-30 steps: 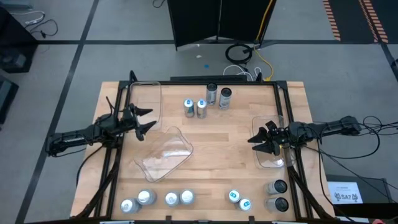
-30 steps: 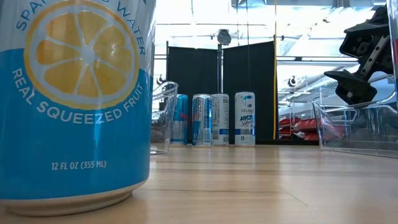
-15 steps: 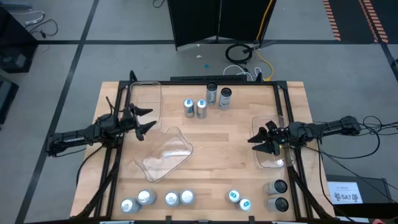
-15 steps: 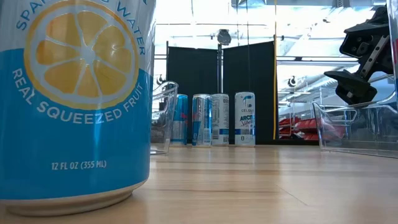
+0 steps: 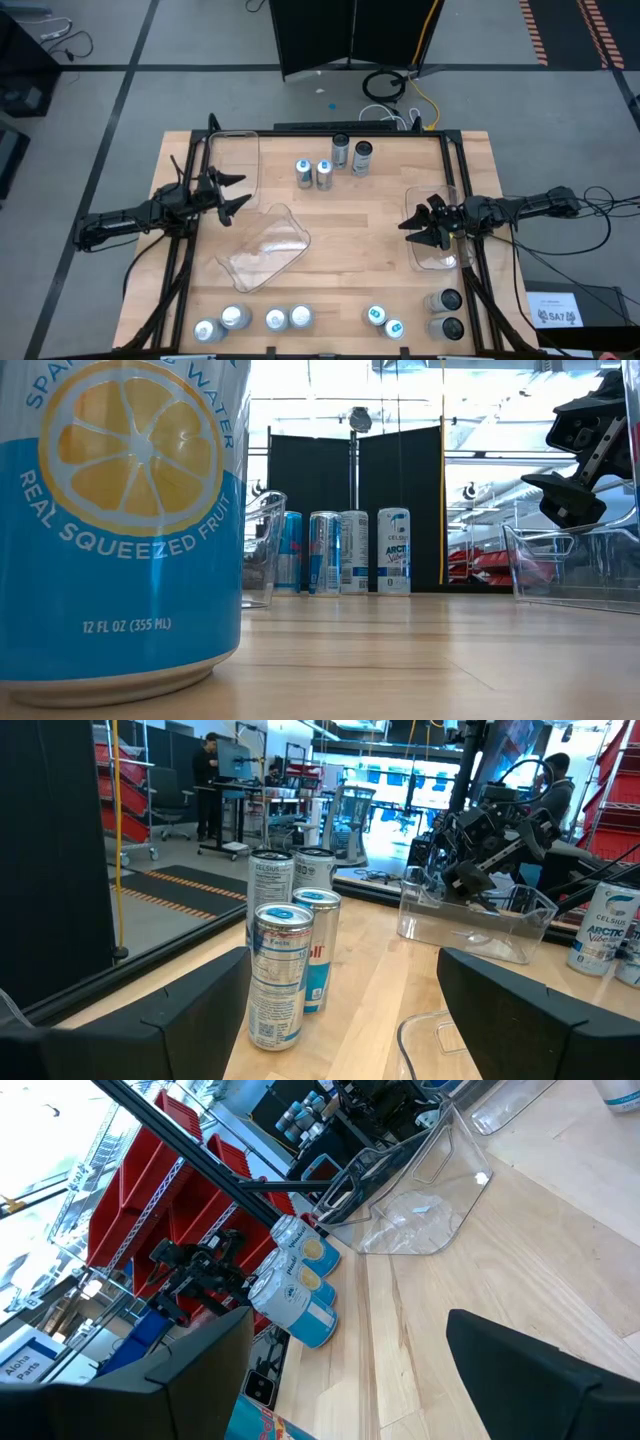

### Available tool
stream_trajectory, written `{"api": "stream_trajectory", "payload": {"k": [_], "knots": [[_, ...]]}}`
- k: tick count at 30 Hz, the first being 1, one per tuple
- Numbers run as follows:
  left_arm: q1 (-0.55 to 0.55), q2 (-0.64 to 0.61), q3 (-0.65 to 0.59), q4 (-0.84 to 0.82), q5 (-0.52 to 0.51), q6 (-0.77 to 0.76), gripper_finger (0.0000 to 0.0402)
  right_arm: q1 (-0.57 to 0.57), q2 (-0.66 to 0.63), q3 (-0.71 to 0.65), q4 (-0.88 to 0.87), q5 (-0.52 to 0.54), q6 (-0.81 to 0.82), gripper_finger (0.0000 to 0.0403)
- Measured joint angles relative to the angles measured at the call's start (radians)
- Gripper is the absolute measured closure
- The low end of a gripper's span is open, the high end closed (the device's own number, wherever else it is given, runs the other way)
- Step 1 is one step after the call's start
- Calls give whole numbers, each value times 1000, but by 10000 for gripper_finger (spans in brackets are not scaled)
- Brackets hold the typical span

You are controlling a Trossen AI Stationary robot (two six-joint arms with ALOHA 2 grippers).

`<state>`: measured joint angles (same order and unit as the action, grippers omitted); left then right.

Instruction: Sort soda cans

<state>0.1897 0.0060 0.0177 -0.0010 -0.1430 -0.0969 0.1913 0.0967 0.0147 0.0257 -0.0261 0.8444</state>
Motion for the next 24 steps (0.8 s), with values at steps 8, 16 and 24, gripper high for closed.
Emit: {"api": "stream_trajectory", "payload": {"k": [8, 16, 24], "knots": [[0, 0, 0, 0, 0, 0, 72, 0, 0, 0, 0, 0, 0, 78], [0, 0, -6, 91, -14, -1, 72, 0, 0, 0, 0, 0, 0, 78], [0, 0, -5, 163, -14, -92, 72, 0, 0, 0, 0, 0, 0, 78]]}}
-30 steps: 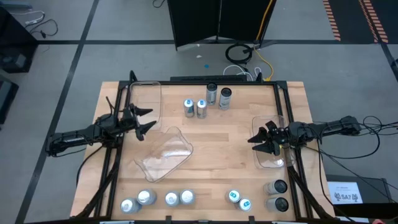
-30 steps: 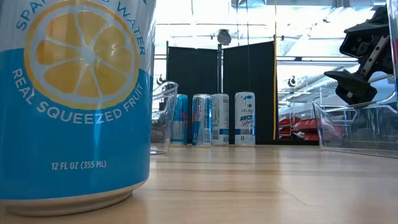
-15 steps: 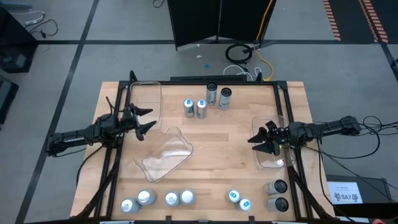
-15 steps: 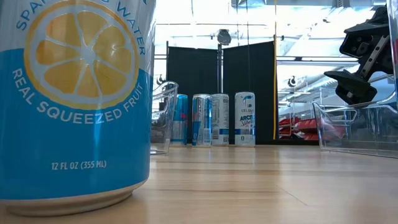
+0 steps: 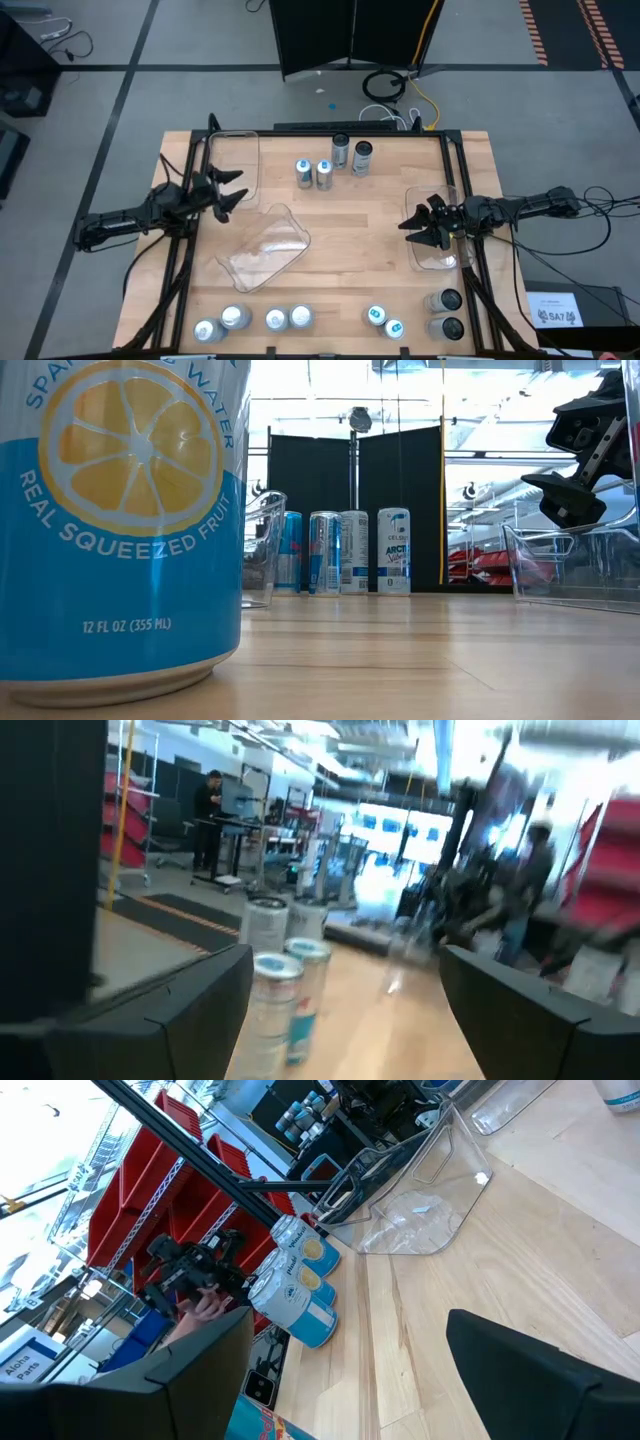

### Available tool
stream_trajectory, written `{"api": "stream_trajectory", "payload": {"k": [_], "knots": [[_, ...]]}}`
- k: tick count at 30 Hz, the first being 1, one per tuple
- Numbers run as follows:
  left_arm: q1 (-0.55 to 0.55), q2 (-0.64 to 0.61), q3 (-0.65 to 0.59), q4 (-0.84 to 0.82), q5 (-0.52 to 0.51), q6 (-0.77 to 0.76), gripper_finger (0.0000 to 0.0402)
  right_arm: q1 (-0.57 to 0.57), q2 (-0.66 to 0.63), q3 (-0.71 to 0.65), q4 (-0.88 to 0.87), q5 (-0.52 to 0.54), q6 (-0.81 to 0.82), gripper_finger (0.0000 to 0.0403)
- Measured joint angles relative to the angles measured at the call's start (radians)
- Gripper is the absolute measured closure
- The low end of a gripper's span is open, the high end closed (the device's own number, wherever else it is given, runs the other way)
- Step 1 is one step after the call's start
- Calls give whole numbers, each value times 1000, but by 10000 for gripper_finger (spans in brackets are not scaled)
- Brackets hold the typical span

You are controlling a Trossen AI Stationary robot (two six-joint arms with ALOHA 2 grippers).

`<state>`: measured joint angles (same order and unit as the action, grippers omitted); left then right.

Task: Sort soda cans
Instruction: Move the bottom left transparent bin to the center of the table

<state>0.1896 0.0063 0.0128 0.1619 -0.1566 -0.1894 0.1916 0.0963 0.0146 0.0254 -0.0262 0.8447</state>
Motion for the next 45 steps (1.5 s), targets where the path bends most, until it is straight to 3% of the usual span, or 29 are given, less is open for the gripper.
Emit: {"api": "stream_trajectory", "payload": {"k": [4, 11, 18, 24, 35, 41, 45], "knots": [[1, 0, 2, 76, -5, -190, 72, 0, 0, 0, 0, 0, 0, 78], [0, 0, 61, 130, -82, -221, 72, 0, 0, 0, 0, 0, 0, 78], [0, 61, 295, -123, -90, -200, 73, 0, 0, 0, 0, 0, 0, 78], [-19, 309, 532, -405, 18, -209, 73, 0, 0, 0, 0, 0, 0, 78], [-102, 875, 814, -707, 27, -216, 73, 0, 0, 0, 0, 0, 0, 78], [-105, 1068, 940, -871, 98, -218, 72, 0, 0, 0, 0, 0, 0, 78], [-120, 1128, 965, -978, 180, -253, 72, 0, 0, 0, 0, 0, 0, 78]]}}
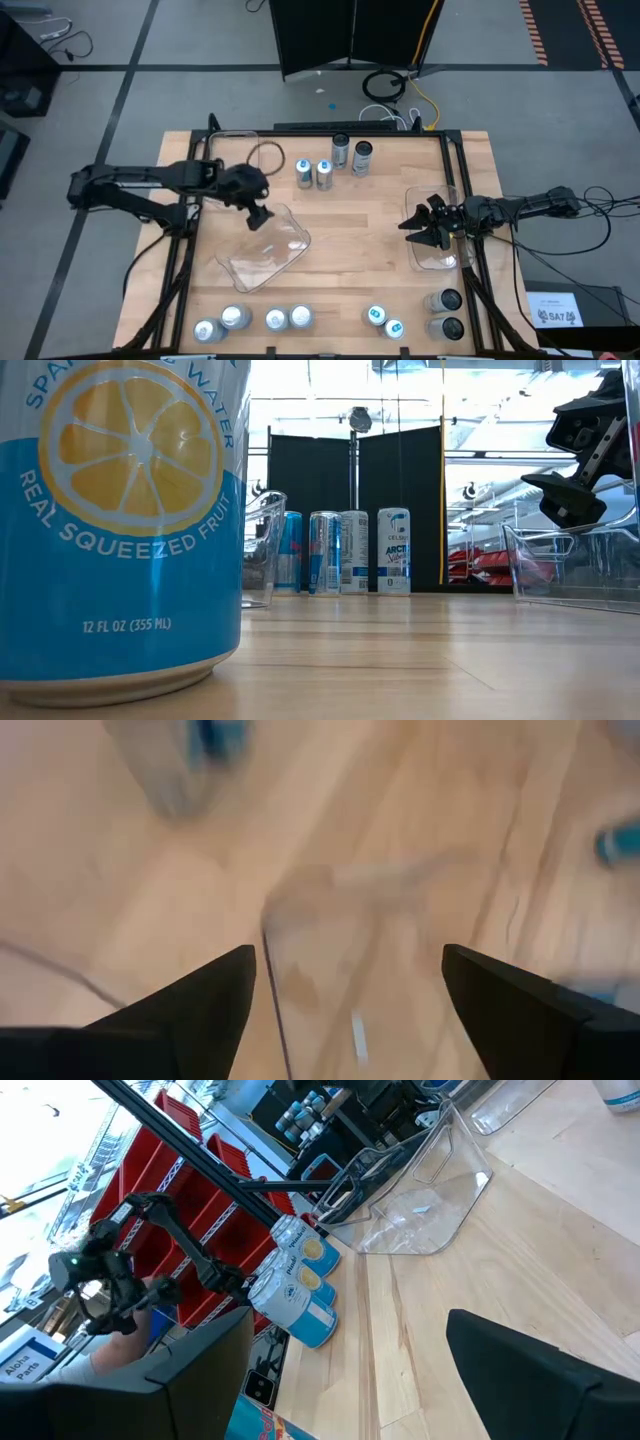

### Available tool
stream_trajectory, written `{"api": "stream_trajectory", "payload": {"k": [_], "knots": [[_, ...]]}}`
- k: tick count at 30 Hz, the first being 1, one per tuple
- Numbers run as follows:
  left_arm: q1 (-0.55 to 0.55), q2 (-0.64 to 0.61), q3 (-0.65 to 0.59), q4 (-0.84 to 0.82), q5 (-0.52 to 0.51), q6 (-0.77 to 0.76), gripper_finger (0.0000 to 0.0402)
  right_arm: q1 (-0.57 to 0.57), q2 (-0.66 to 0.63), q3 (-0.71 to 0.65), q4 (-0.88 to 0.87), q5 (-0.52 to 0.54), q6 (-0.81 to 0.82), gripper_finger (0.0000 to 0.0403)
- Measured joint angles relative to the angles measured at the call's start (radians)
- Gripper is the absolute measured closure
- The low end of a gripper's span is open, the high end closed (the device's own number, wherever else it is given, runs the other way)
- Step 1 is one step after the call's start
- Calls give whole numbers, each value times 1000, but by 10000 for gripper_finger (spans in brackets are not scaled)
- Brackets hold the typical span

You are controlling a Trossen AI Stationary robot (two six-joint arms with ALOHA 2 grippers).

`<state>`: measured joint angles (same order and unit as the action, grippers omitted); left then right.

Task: Sort soda cans
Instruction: Move the bottom left transparent bin to the center of the table

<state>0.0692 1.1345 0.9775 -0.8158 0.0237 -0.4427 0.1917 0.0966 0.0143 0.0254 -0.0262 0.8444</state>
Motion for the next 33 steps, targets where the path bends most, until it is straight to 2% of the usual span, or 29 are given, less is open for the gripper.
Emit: {"api": "stream_trajectory", "payload": {"k": [4, 9, 16, 33], "knots": [[-46, 3, -24, -85, 7, -56, 72, 0, 0, 0, 0, 0, 0, 78], [-125, -41, -65, -178, -89, -181, 72, 0, 0, 0, 0, 0, 0, 78], [-177, -97, -131, -174, -182, -259, 72, 0, 0, 0, 0, 0, 0, 78], [-175, -87, -275, -65, -180, -305, 72, 0, 0, 0, 0, 0, 0, 78]]}}
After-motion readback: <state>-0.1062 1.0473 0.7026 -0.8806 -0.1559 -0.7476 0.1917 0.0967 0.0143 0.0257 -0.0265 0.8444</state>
